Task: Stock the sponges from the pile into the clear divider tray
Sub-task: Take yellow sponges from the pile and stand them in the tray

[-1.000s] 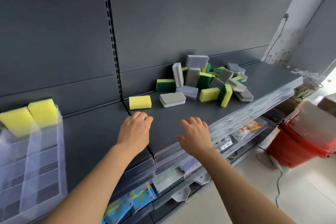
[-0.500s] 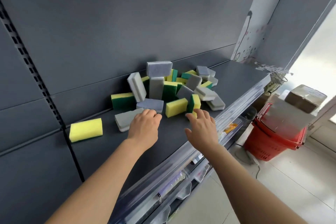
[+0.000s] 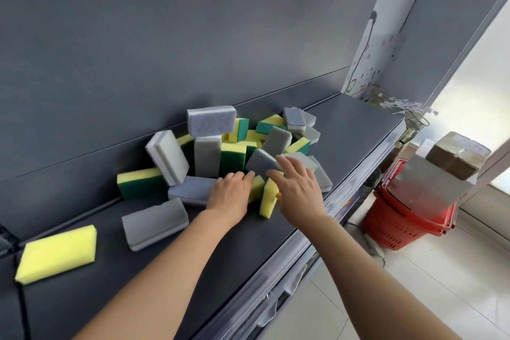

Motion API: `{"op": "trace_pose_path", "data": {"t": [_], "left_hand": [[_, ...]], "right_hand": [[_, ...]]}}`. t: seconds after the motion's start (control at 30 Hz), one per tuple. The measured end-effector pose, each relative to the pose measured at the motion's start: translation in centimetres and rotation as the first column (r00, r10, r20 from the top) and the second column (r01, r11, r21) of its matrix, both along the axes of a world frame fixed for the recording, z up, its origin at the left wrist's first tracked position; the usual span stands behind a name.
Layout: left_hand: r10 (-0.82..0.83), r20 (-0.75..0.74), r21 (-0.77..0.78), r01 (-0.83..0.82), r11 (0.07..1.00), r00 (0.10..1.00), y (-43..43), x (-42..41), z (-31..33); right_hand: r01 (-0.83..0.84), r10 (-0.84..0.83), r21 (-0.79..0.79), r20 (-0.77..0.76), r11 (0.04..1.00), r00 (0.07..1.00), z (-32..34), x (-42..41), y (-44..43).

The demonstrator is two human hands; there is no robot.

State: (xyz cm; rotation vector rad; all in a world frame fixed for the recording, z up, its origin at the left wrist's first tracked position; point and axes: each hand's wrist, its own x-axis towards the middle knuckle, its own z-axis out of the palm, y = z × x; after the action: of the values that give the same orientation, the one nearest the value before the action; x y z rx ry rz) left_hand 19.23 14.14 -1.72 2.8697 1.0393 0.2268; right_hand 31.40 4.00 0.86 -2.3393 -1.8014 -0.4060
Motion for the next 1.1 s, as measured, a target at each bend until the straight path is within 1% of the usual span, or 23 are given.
{"op": "trace_pose_path", "data": {"t": [0.07,0.13,0.2,0.23,0.27,0.33,0.37,0.43,0.5,0.6,0.7,0.77,0.93,1.1], "left_hand": [[0.051,0.019,-0.082,-0.049,0.995,0.999,0.0,0.2,-0.1],[0.114,0.085,-0.202,-0.095,0.975,0.990,-0.2,-0.3,0.1],[0.195,0.142,-0.319,-0.141,0.937,0.970,-0.6,-1.3,0.7],[0.235,0.169,-0.363,-0.161,0.918,0.957,-0.9,-1.9,1.1],[0.279,0.203,-0.405,-0.179,0.897,0.939,-1.3,-2.6,1.4],[0.377,0.286,-0.490,-0.204,0.848,0.881,-2.4,-4.1,2.0],[0.422,0.323,-0.524,-0.211,0.825,0.847,-3.1,-4.9,2.3],[0.516,0.401,-0.595,-0.214,0.775,0.757,-4.8,-6.5,2.7],[0.613,0.469,-0.671,-0.195,0.716,0.637,-6.9,-8.2,2.9],[0.720,0.504,-0.741,-0.190,0.644,0.477,-10.4,-10.9,2.7],[0.785,0.532,-0.788,-0.156,0.596,0.318,-13.7,-13.8,2.6],[0.813,0.534,-0.811,-0.132,0.570,0.232,-15.9,-15.6,2.6],[0.829,0.552,-0.811,-0.171,0.559,0.094,-20.7,-20.2,2.8],[0.829,0.559,-0.802,-0.248,0.543,0.007,-24.8,-25.2,3.2]], "right_hand": [[-0.055,0.054,0.044,0.008,0.998,0.998,-0.1,0.6,0.3],[-0.118,0.121,0.103,-0.027,0.988,0.992,-0.2,1.1,0.3],[-0.147,0.170,0.155,-0.150,0.977,0.974,-0.2,1.2,0.1],[-0.150,0.191,0.172,-0.250,0.974,0.949,-0.2,1.2,0.0],[-0.152,0.214,0.190,-0.367,0.970,0.905,-0.1,1.1,-0.2],[-0.148,0.272,0.253,-0.575,0.956,0.771,0.3,0.7,-0.7],[-0.143,0.306,0.295,-0.641,0.945,0.704,0.4,0.5,-1.0],[-0.135,0.362,0.355,-0.714,0.925,0.600,0.6,0.0,-1.7],[-0.136,0.389,0.377,-0.756,0.916,0.526,0.4,-0.8,-2.5],[-0.167,0.412,0.377,-0.813,0.911,0.411,0.1,-2.6,-3.7],[-0.217,0.411,0.357,-0.855,0.909,0.317,0.0,-4.9,-4.8],[-0.252,0.415,0.353,-0.871,0.901,0.264,0.1,-6.7,-5.4],[-0.368,0.433,0.345,-0.881,0.864,0.192,0.4,-11.7,-6.6],[-0.497,0.459,0.346,-0.880,0.796,0.122,0.8,-17.8,-7.6]]}}
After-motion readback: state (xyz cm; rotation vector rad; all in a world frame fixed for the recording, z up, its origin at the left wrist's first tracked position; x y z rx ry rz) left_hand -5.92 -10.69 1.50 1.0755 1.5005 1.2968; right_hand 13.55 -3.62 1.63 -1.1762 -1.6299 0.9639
